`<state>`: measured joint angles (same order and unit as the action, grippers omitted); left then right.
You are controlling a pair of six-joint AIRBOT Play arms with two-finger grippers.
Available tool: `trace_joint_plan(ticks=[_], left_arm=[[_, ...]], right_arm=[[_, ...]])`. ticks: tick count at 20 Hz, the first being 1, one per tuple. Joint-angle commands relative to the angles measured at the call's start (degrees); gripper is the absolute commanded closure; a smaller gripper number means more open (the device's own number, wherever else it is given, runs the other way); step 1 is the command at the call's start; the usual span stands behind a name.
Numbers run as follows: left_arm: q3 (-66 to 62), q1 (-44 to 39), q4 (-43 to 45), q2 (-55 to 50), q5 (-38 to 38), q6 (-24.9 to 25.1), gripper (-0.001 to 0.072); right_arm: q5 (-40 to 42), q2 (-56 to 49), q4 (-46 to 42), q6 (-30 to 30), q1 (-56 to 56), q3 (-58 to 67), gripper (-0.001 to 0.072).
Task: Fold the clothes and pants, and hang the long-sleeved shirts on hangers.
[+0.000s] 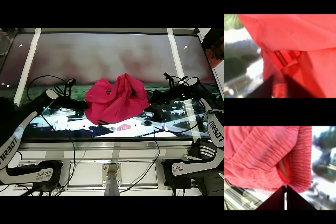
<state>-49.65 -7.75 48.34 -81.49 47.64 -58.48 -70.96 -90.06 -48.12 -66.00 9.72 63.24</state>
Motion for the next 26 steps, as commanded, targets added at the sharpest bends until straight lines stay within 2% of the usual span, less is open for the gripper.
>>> trace_joint_plan(ticks=[1, 5, 8, 11, 14, 16, 20, 23, 26], left_arm=[[-0.11, -0.46, 0.02, -0.35, -0.28, -0.07, 0.0702], [-5.38, 0.55, 1.95, 2.10, 4.74, -0.07, 0.0704], [-12.09, 2.21, 7.48, 9.25, 5.55, -0.31, 0.0705], [-15.82, 3.45, 8.63, 16.15, -0.20, -2.69, 0.0704], [-16.28, 2.25, 5.25, 19.23, -11.89, -4.15, 0.0705], [-16.46, 0.48, 0.24, 19.08, -23.76, -4.13, 0.0704], [-18.71, -3.52, -2.75, 17.79, -46.97, -4.13, 0.0705], [-24.50, -3.93, -1.62, 15.89, -52.81, -4.11, 0.0706], [-28.98, -3.63, 2.38, 15.28, -52.98, -4.13, 0.0704]], right_arm=[[-0.17, 0.00, 0.33, 0.04, 0.00, -0.02, 0.0698], [-0.59, 0.02, 2.56, -1.38, 0.61, 0.00, 0.0699], [-2.84, 0.07, 12.44, -1.42, 3.15, 1.29, 0.0699], [-2.80, 0.07, 28.65, -0.57, 4.63, 4.55, 0.0699], [1.27, 0.04, 38.93, -0.44, 2.38, 9.66, 0.0699], [9.14, 0.04, 43.01, 0.17, -0.70, 14.14, 0.0699], [33.86, 0.00, 45.51, 4.76, -7.02, 27.10, 0.0700], [49.22, 0.00, 44.19, 8.35, -10.03, 37.24, 0.0699], [52.35, 0.00, 41.55, 8.50, -10.21, 43.41, 0.0698]])
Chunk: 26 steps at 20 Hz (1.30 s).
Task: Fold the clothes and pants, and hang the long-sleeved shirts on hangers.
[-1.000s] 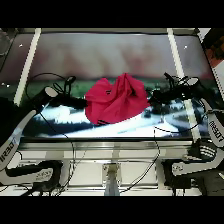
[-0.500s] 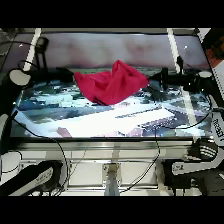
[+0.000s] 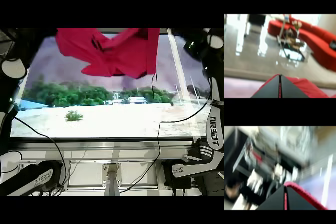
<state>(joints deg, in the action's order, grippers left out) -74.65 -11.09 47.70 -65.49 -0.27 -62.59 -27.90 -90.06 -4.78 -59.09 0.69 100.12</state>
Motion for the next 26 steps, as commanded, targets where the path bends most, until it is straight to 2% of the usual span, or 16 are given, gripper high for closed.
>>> trace_joint_plan(ticks=[1, 3, 4, 5, 7, 8, 10, 13, 18, 21, 26], left_arm=[[-4.33, -0.28, 3.63, -0.66, -4.68, -0.02, 0.0704], [-4.28, 0.11, 3.76, -0.70, 0.28, 0.00, 0.0704], [-4.28, 0.79, 4.70, -0.72, 6.62, 0.00, 0.0704], [-4.22, 1.75, 6.97, -0.72, 13.49, -0.02, 0.0705], [-2.93, 3.69, 9.38, -0.57, 25.92, -0.04, 0.0706], [-1.07, 4.48, 9.46, -0.02, 30.62, -0.02, 0.0706], [5.31, 4.59, 12.63, 2.80, 34.51, -0.09, 0.0707], [19.93, 3.89, 12.94, 10.88, 35.15, -3.50, 0.0706], [41.38, -0.90, 10.34, 23.34, 41.03, -3.78, 0.0705], [46.51, -3.63, 10.40, 25.90, 41.16, -7.08, 0.0705], [46.80, -4.28, 17.77, 25.86, 44.89, -7.13, 0.0706]], right_arm=[[8.04, 0.00, -3.21, 1.55, -0.98, 7.39, 0.0698], [3.37, -0.07, -5.44, 0.42, -0.02, 7.67, 0.0698], [-1.16, -0.11, -7.72, -1.25, 0.66, 7.67, 0.0698], [-7.82, -0.09, -12.11, -3.98, 1.97, 7.67, 0.0698], [-22.99, -0.02, -23.54, -13.97, 5.31, 7.28, 0.0701], [-29.53, 0.33, -28.46, -15.15, 6.49, 6.47, 0.0701], [-39.26, 2.49, -35.85, -15.69, 8.22, 2.45, 0.0701], [-41.22, 10.88, -43.06, -18.53, 10.29, -12.13, 0.0701], [-36.26, 24.37, -53.29, -24.87, 13.25, -42.05, 0.0701], [-36.98, 26.95, -55.91, -25.92, 13.20, -52.92, 0.0700], [-40.35, 27.08, -68.30, -30.29, 13.20, -58.86, 0.0699]])
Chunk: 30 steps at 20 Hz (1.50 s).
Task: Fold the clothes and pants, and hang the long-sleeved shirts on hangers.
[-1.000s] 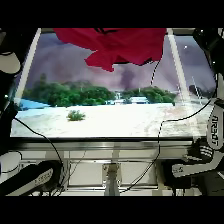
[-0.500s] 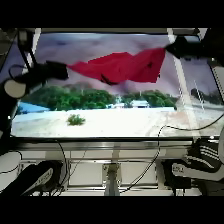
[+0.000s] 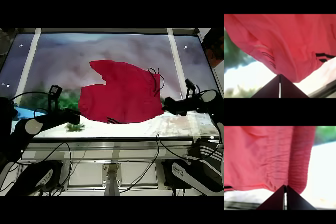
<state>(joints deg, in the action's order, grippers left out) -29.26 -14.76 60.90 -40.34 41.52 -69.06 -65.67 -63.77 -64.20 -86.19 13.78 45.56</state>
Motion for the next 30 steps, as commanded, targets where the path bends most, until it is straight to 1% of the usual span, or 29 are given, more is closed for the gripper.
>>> trace_joint_plan(ticks=[1, 2, 4, 6, 7, 8, 9, 10, 12, 13, 14, 15, 16, 17, 18, 19, 21, 22, 23, 24, 25, 26, 29, 30], left_arm=[[1.42, -0.61, 7.21, 0.70, 5.22, -1.42, 0.0706], [1.42, -0.61, 8.68, 0.70, 6.86, -2.32, 0.0706], [1.42, -0.61, 10.34, 0.70, 9.64, -2.56, 0.0706], [1.40, -0.59, 11.08, 0.68, 9.62, -2.56, 0.0703], [1.38, -0.63, 11.02, 0.68, 8.76, -2.56, 0.0614], [1.38, -0.72, 10.58, 0.68, 7.91, -2.58, 0.0377], [1.36, -0.72, 10.56, 0.68, 6.99, -2.58, 0.0212], [1.29, -0.72, 10.67, 0.68, 6.88, -2.56, 0.0203], [0.46, -0.66, 10.62, 0.70, 6.19, -2.62, 0.0205], [-0.48, -0.68, 10.60, 0.68, 3.02, -4.48, 0.0209], [-1.36, -0.66, 10.36, 0.66, -2.95, -8.55, 0.0225], [-2.12, -0.66, 8.96, 0.35, -11.21, -14.99, 0.0352], [-3.04, -0.66, 5.35, -0.94, -17.18, -20.00, 0.0428], [-4.74, -0.68, 0.48, -3.52, -19.34, -20.50, 0.0430], [-6.99, -0.96, -3.80, -7.02, -19.32, -19.12, 0.0429], [-9.92, -1.64, -8.07, -11.47, -19.52, -15.65, 0.0388], [-17.25, -3.13, -15.02, -21.35, -19.50, -9.18, 0.0233], [-21.27, -3.91, -16.81, -26.71, -19.50, -7.13, 0.0184], [-24.83, -4.42, -16.90, -31.63, -19.45, -6.95, 0.0184], [-28.04, -4.74, -17.99, -36.26, -19.30, -6.97, 0.0183], [-30.88, -4.83, -22.16, -40.76, -19.23, -6.97, 0.0136], [-33.14, -4.83, -27.19, -44.59, -19.23, -6.95, 0.0100], [-39.69, -4.83, -39.06, -54.97, -18.75, -6.95, 0.0100], [-41.94, -4.83, -42.32, -57.88, -17.27, -6.95, 0.0101]], right_arm=[[-3.17, 0.79, -11.56, -3.85, 0.13, -4.44, 0.0699], [-3.48, 0.79, -13.18, -4.31, 0.13, -4.42, 0.0700], [-3.23, 0.79, -13.81, -5.49, 0.13, -4.42, 0.0700], [-2.51, 0.79, -13.03, -5.81, 0.11, -4.37, 0.0698], [-2.14, 0.76, -12.13, -5.95, 0.11, -4.15, 0.0684], [-2.16, 0.79, -11.74, -6.01, 0.11, -3.50, 0.0600], [-2.27, 0.79, -11.72, -6.01, 0.11, -2.51, 0.0473], [-2.27, 0.79, -11.87, -5.99, 0.11, -1.03, 0.0383], [-2.32, 0.79, -13.00, -6.01, 0.11, 3.52, 0.0374], [-2.16, 0.79, -12.94, -6.01, 0.11, 6.12, 0.0375], [-0.63, 0.76, -12.81, -6.03, 0.11, 8.92, 0.0375], [1.40, 0.72, -12.33, -6.80, 0.11, 11.15, 0.0375], [3.58, 0.50, -11.82, -8.17, 0.11, 13.05, 0.0375], [4.96, -0.09, -10.82, -8.72, 0.11, 14.53, 0.0376], [6.16, -1.16, -9.22, -8.81, 0.11, 15.91, 0.0376], [6.91, -2.51, -7.19, -8.81, 0.13, 16.98, 0.0376], [8.37, -6.19, -1.75, -8.81, 0.15, 19.21, 0.0368], [9.53, -8.17, 1.03, -8.90, 0.15, 20.11, 0.0361], [10.60, -9.88, 3.06, -8.96, 0.15, 20.76, 0.0359], [11.50, -11.47, 4.46, -9.49, 0.15, 21.33, 0.0278], [12.02, -12.55, 4.66, -10.34, 0.13, 21.66, 0.0165], [12.52, -13.38, 4.42, -10.60, 0.15, 21.79, 0.0136], [15.10, -14.10, 3.34, -10.58, 0.15, 21.81, 0.0135], [16.22, -14.14, 3.37, -10.60, 0.15, 21.81, 0.0135]])
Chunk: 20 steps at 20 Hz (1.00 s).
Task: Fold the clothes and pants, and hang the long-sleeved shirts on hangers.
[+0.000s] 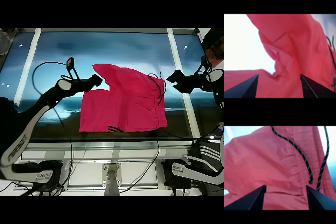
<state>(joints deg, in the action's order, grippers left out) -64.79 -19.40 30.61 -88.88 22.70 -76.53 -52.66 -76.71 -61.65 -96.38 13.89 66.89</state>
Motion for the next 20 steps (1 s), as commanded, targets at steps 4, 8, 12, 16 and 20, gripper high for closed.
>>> trace_joint_plan(ticks=[4, 8, 12, 16, 20], left_arm=[[-13.73, -0.20, -19.21, -18.16, 3.06, 0.50, 0.0108], [-14.95, -0.13, -26.80, -21.70, 3.98, 0.52, 0.0109], [-14.95, -0.13, -26.86, -22.21, 4.13, 0.52, 0.0333], [-14.97, 0.59, -26.82, -22.10, 4.20, 0.57, 0.0701], [-14.99, 3.74, -25.40, -17.97, 6.08, 9.73, 0.0706]], right_arm=[[6.38, -1.29, 0.81, -0.42, 0.04, 0.48, 0.0136], [6.43, -1.29, 0.81, -0.39, 0.02, 0.48, 0.0136], [6.49, -1.29, 0.81, -0.39, 0.02, 0.48, 0.0136], [6.47, -1.29, 0.61, -0.39, 0.04, 0.48, 0.0139], [5.46, -1.27, -0.55, -0.39, 0.02, 0.48, 0.0311]])
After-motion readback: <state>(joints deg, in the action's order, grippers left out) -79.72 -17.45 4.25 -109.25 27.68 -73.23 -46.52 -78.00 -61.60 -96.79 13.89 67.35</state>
